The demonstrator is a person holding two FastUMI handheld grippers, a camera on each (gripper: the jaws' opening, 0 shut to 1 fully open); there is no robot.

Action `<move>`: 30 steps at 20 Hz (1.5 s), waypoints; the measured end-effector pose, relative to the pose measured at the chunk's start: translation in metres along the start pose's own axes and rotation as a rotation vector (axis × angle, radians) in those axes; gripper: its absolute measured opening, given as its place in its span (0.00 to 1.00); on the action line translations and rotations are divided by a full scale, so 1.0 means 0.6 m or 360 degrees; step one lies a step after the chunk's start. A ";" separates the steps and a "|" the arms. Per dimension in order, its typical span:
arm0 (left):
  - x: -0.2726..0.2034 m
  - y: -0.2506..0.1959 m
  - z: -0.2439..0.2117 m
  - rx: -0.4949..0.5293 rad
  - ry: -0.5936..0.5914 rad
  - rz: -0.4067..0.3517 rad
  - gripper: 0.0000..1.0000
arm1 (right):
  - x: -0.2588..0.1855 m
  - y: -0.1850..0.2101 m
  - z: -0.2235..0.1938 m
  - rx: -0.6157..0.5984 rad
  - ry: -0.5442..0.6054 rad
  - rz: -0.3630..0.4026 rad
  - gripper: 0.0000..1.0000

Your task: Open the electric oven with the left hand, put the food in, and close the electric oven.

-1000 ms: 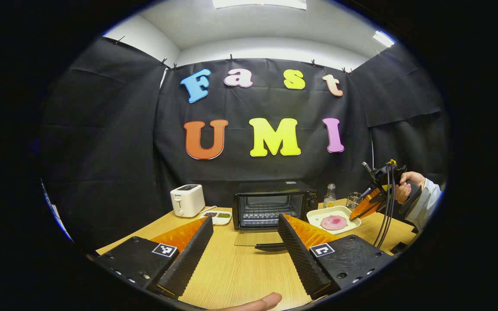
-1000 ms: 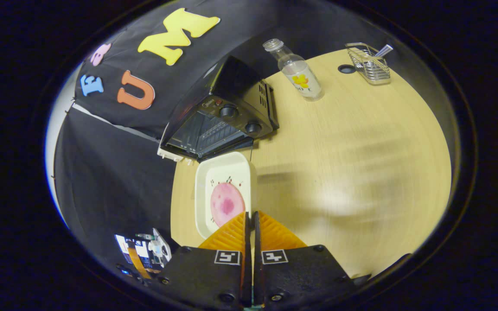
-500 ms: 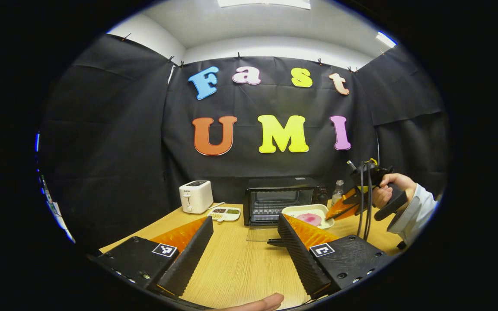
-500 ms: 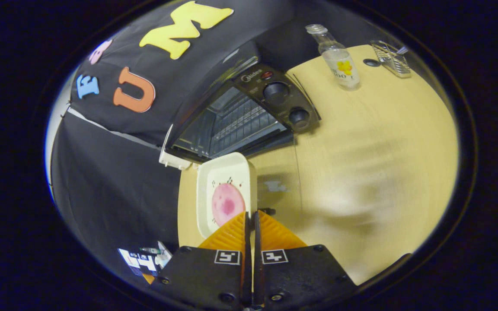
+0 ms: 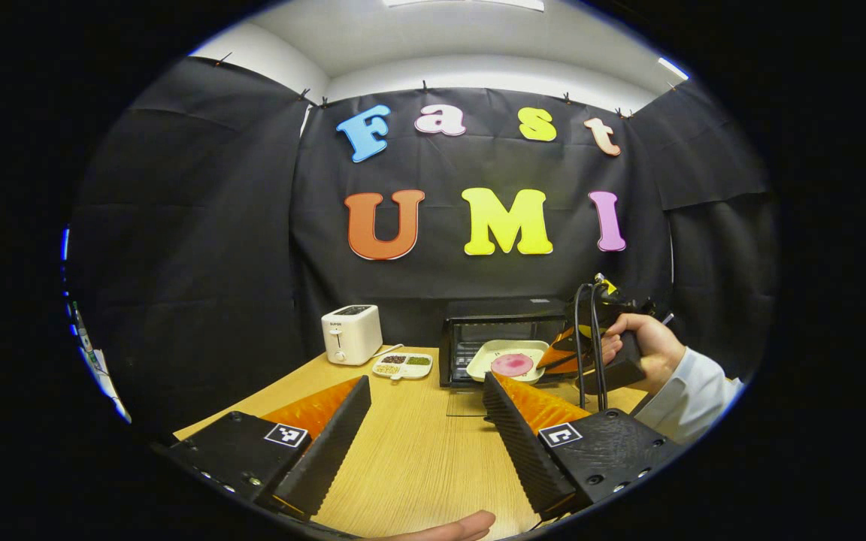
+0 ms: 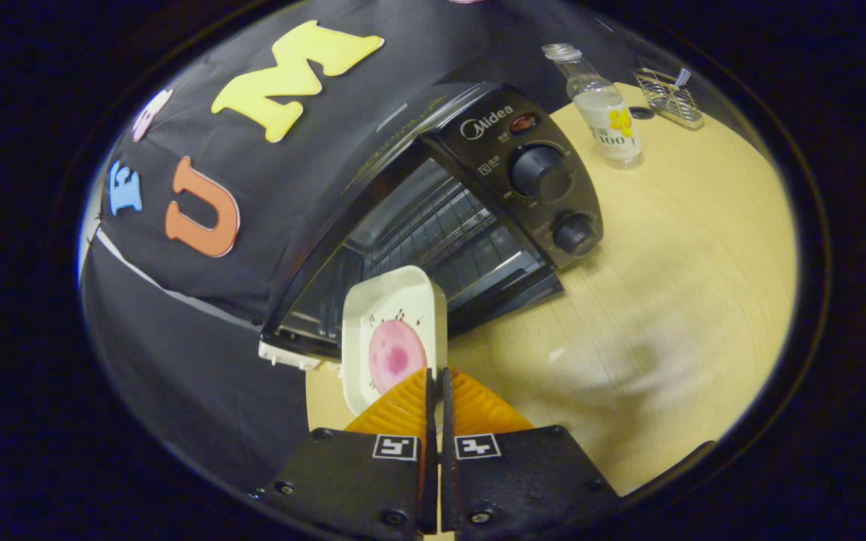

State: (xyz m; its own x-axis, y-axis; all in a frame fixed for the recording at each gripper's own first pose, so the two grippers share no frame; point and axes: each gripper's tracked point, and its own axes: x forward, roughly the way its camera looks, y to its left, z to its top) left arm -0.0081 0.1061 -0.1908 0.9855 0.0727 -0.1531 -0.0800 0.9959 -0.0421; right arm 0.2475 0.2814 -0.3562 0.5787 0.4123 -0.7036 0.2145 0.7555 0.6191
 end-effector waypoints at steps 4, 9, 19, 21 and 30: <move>0.028 0.009 -0.015 -0.0025 0.0040 0.0028 0.96 | 0.056 0.003 0.053 0.0169 -0.0286 0.0006 0.05; 0.049 0.011 -0.035 0.0011 0.0064 0.0086 0.95 | 0.102 0.009 0.099 0.0315 -0.0538 0.0032 0.03; 0.061 0.015 -0.058 0.0015 0.0129 0.0110 0.96 | 0.120 0.037 0.137 0.0224 -0.0694 0.0232 0.14; 0.058 0.019 -0.058 0.0013 0.0129 0.0120 0.96 | 0.113 0.045 0.135 0.0191 -0.0706 0.0273 0.07; 0.044 0.023 -0.049 -0.0048 0.0108 0.0145 0.96 | 0.079 0.049 0.087 -0.0045 -0.0610 0.0304 0.51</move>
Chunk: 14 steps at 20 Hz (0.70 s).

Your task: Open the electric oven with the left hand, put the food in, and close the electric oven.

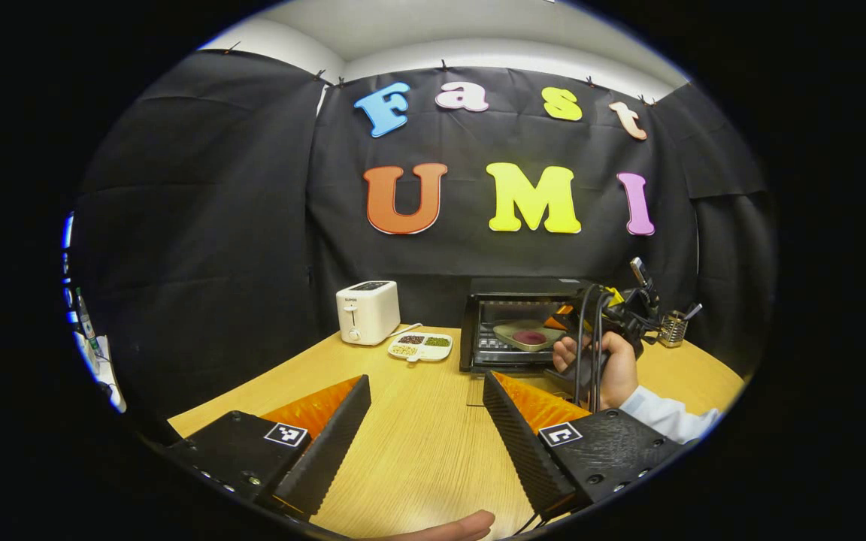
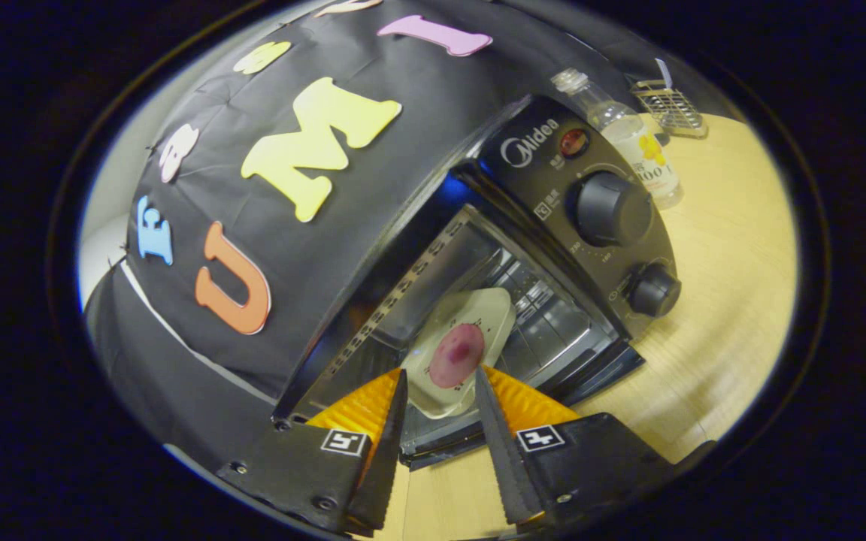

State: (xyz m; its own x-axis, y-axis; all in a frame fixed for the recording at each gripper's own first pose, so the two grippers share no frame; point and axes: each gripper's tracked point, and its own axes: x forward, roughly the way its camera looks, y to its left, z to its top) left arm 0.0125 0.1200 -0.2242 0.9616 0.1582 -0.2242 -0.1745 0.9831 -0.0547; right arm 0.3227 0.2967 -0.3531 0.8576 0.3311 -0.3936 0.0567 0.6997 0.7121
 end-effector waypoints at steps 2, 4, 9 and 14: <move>0.003 -0.006 -0.014 -0.0031 0.0031 0.0003 0.95 | -0.027 -0.002 -0.005 -0.0123 0.0011 -0.0001 0.62; 0.007 -0.017 -0.022 -0.0045 0.0059 -0.0002 0.95 | -0.059 0.002 -0.019 -0.0249 0.0064 0.0031 0.75; 0.010 -0.049 -0.034 -0.0004 0.0077 -0.0042 0.95 | -0.138 -0.029 -0.017 -0.0596 0.0047 0.0017 0.94; 0.027 -0.096 -0.085 0.0027 0.0196 -0.0132 0.95 | -0.235 -0.024 0.026 -0.0780 -0.0052 0.0087 1.00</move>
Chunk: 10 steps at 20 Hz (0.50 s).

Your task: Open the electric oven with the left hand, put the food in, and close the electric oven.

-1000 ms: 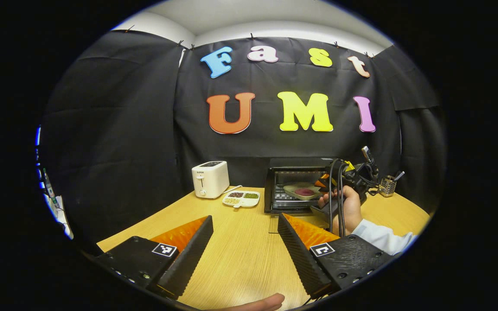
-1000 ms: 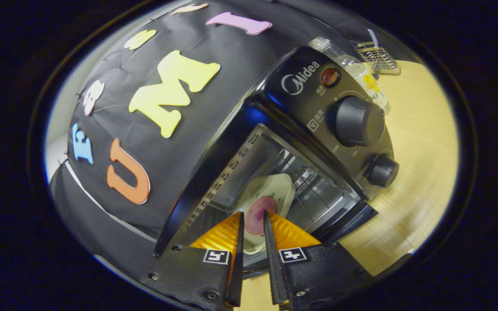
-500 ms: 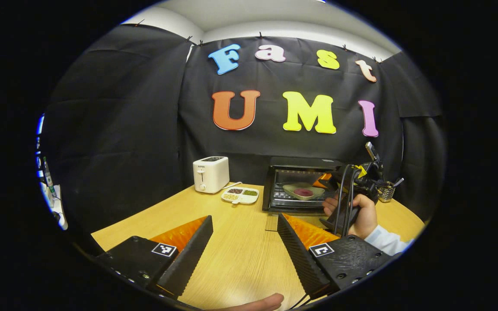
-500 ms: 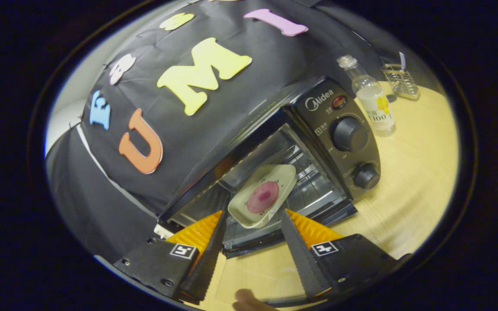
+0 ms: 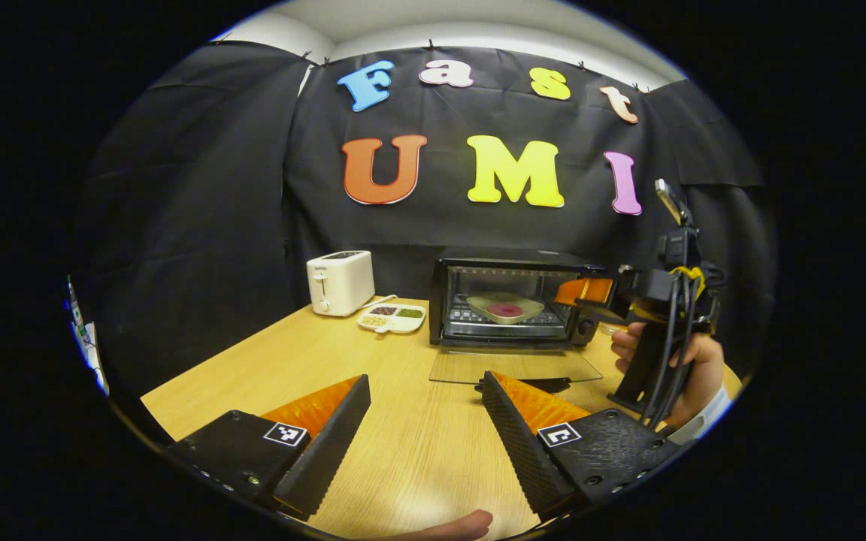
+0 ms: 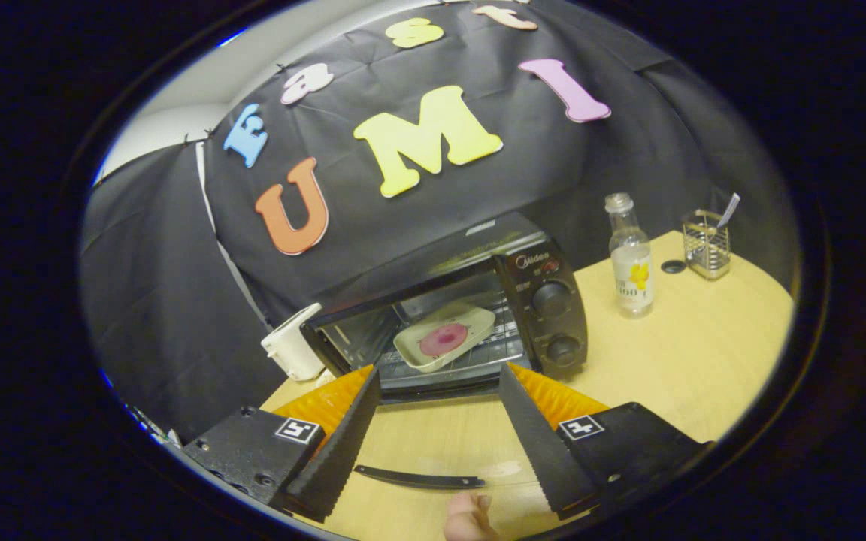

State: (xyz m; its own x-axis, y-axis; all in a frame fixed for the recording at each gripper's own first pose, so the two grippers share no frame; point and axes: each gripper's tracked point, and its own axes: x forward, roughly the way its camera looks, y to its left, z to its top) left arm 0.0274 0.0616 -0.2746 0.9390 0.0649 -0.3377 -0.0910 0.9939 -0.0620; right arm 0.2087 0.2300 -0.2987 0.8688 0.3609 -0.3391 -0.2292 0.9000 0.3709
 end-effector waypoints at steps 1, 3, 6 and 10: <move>0.009 -0.008 -0.010 0.0017 0.0030 -0.0016 0.95 | -0.020 -0.007 0.008 -0.0038 -0.0005 -0.0007 0.95; 0.029 -0.030 -0.030 0.0055 0.0084 -0.0058 0.95 | -0.061 -0.018 0.030 -0.0109 -0.0035 -0.0025 0.94; 0.063 -0.069 -0.063 0.0084 0.0192 -0.0144 0.96 | -0.131 -0.029 0.076 -0.0220 -0.0144 -0.0040 0.94; 0.098 -0.122 -0.104 0.0073 0.0331 -0.0261 0.96 | -0.233 -0.039 0.144 -0.0370 -0.0310 -0.0089 0.95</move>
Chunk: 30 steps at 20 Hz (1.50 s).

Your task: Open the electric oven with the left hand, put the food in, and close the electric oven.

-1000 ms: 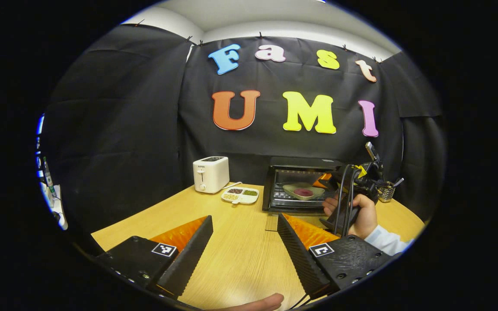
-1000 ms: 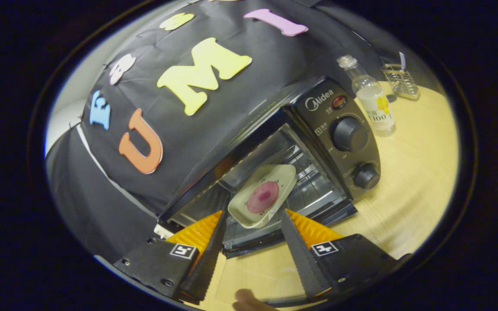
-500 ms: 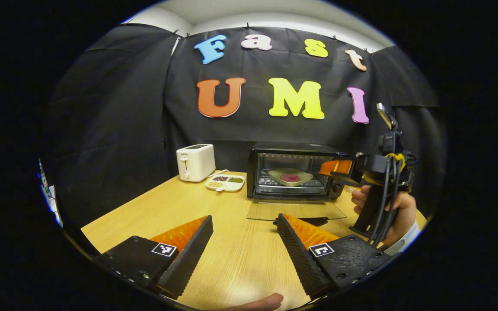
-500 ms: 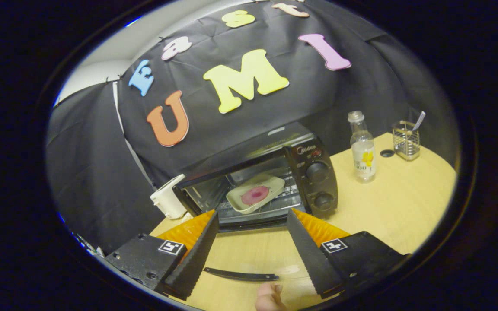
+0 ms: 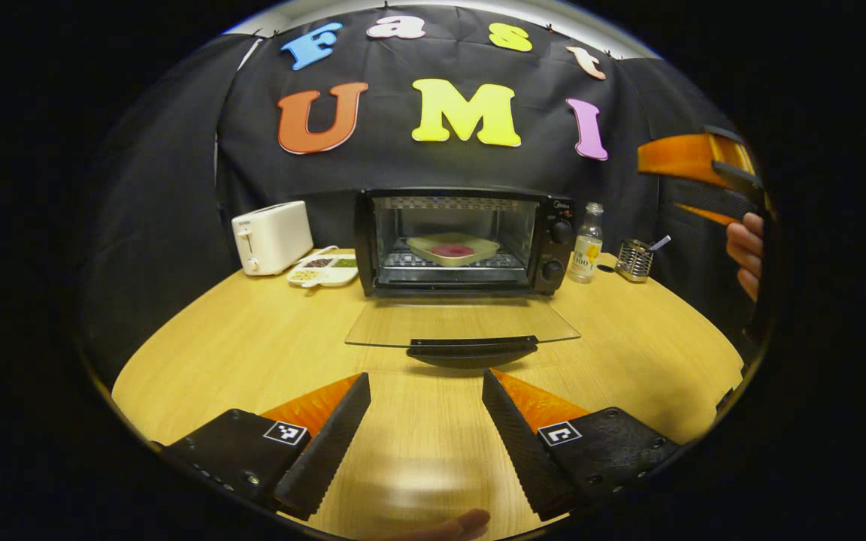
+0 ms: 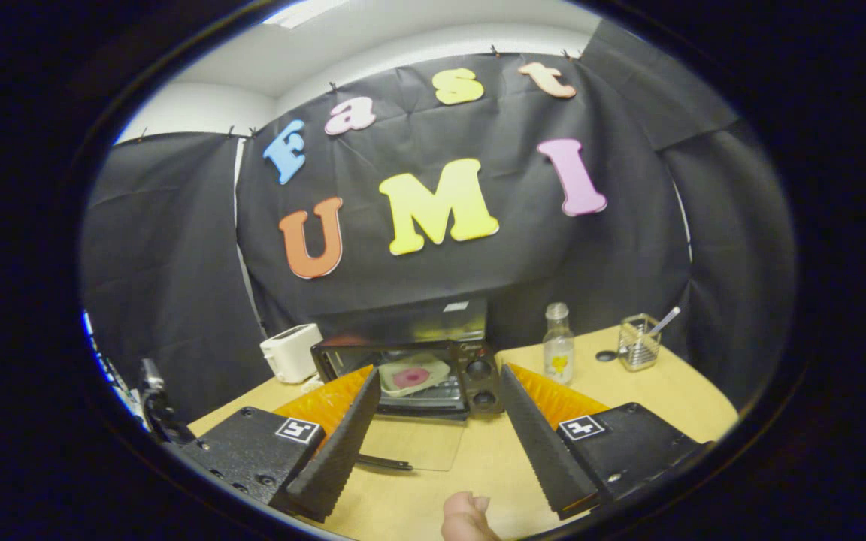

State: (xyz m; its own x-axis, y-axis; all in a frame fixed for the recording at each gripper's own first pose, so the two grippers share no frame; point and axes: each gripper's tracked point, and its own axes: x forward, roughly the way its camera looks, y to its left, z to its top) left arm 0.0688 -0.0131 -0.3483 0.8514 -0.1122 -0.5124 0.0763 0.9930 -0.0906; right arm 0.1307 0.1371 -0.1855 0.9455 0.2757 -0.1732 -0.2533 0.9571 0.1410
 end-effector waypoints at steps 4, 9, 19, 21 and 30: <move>0.036 -0.018 -0.013 0.0011 0.0079 -0.0008 0.96 | -0.081 -0.046 0.051 -0.0098 -0.0095 -0.0127 0.95; 0.074 -0.052 -0.013 0.0021 0.0133 -0.0046 0.96 | -0.168 -0.103 0.115 -0.0125 -0.0238 -0.0216 0.95; 0.134 -0.057 -0.018 0.0078 0.0297 -0.0043 0.96 | -0.286 -0.183 0.157 -0.0169 -0.0315 -0.0439 0.95; 0.136 -0.057 -0.016 0.0087 0.0310 -0.0042 0.95 | -0.299 -0.183 0.153 -0.0161 -0.0310 -0.0443 0.95; 0.126 -0.055 0.019 0.0098 0.0270 -0.0021 0.96 | -0.334 -0.187 0.154 -0.0124 -0.0282 -0.0483 0.95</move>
State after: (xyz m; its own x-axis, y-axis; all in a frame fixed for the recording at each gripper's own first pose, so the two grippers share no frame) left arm 0.1366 -0.0538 -0.3743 0.7505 -0.1250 -0.6490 0.1231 0.9912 -0.0485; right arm -0.0112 -0.0338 -0.0765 0.9991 -0.0351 -0.0233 0.0358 0.9988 0.0329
